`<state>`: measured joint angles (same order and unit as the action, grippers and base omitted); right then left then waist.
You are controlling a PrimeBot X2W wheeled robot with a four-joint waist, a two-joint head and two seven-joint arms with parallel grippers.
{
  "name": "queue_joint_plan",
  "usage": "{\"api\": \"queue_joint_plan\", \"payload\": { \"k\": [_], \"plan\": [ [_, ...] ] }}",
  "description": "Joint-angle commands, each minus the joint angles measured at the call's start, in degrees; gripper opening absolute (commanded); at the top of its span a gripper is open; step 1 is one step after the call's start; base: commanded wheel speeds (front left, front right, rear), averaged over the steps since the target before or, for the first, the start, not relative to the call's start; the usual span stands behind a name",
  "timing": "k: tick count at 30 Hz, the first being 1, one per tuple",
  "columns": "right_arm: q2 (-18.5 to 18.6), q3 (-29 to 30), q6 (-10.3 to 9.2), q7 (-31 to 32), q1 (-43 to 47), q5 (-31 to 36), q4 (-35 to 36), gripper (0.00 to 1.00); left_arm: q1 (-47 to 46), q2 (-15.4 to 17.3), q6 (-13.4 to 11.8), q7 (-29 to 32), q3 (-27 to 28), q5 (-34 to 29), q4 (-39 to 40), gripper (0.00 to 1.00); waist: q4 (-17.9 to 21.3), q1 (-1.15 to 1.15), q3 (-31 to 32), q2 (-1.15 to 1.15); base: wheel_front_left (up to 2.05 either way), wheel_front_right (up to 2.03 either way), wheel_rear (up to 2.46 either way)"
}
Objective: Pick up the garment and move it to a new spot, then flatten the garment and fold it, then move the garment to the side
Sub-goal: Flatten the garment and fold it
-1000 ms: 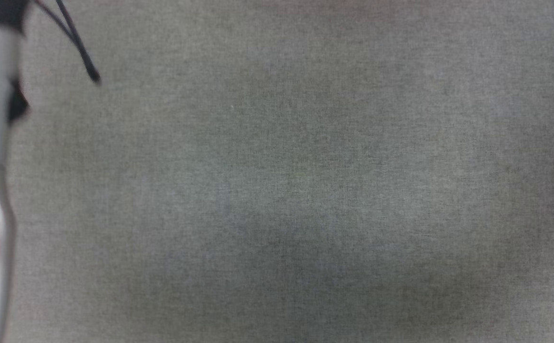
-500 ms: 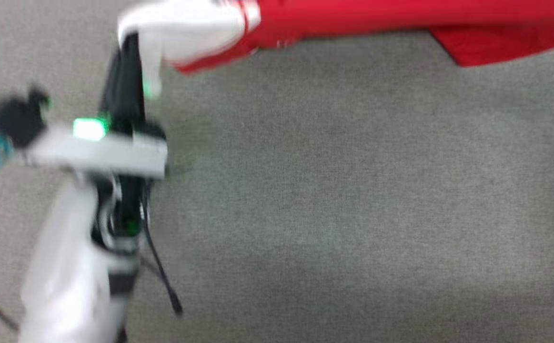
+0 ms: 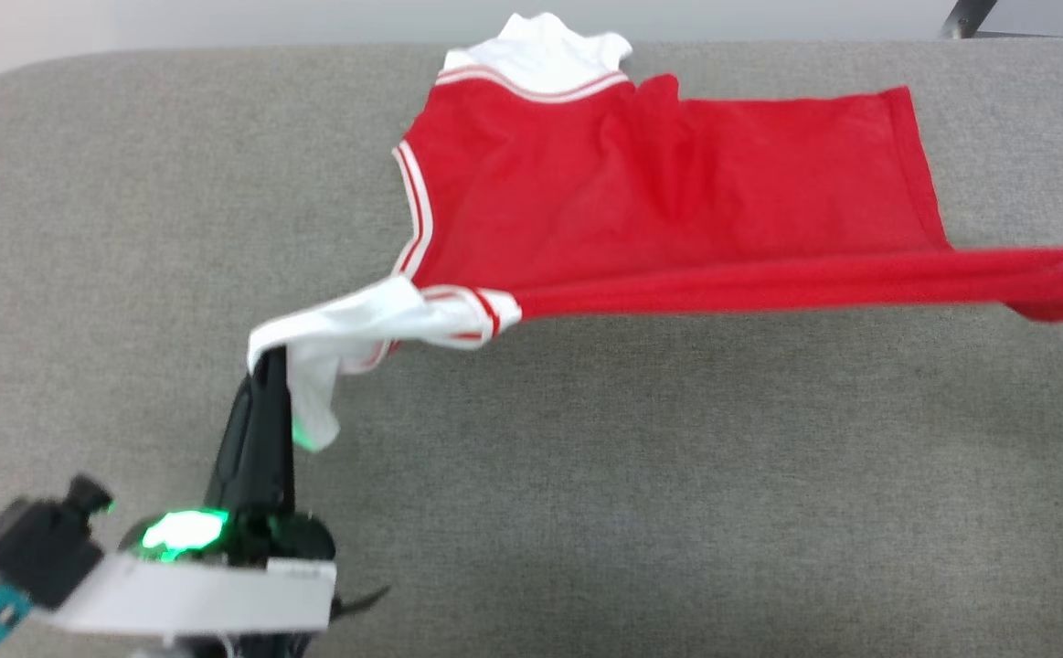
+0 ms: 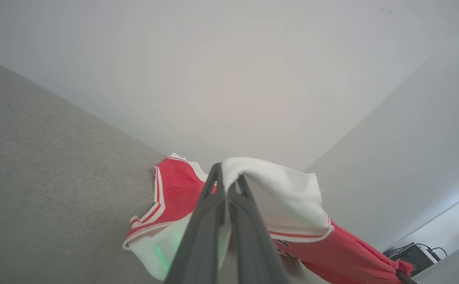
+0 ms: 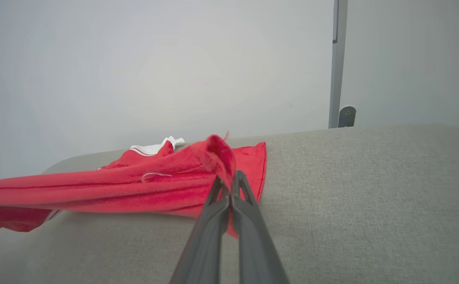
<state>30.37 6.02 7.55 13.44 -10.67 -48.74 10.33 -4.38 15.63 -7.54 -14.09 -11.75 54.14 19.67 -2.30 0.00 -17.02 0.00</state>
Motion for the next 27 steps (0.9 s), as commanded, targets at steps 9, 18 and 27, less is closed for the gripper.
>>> {"api": "queue_joint_plan", "payload": {
  "k": [9,18,27],
  "plan": [
    [-4.9,11.1,-0.17,6.0,12.2,2.5,13.4,0.00,10.3,2.4,-6.0,1.5,-0.1,-3.4,13.9,0.00,0.3,0.00,-1.3,0.00,0.00,0.00,0.00],
    [-5.5,7.0,-0.12,10.3,7.3,4.4,11.5,0.00,5.4,4.8,-4.9,5.4,-2.3,-5.1,7.9,0.00,1.6,0.00,-3.9,0.00,0.00,0.00,0.00],
    [-5.4,1.6,-0.12,9.8,-0.6,8.5,1.6,0.00,-7.0,4.6,-2.7,7.0,-7.0,-10.0,-6.1,0.00,0.9,0.00,-7.4,0.00,0.00,0.00,0.00]
  ]
}}
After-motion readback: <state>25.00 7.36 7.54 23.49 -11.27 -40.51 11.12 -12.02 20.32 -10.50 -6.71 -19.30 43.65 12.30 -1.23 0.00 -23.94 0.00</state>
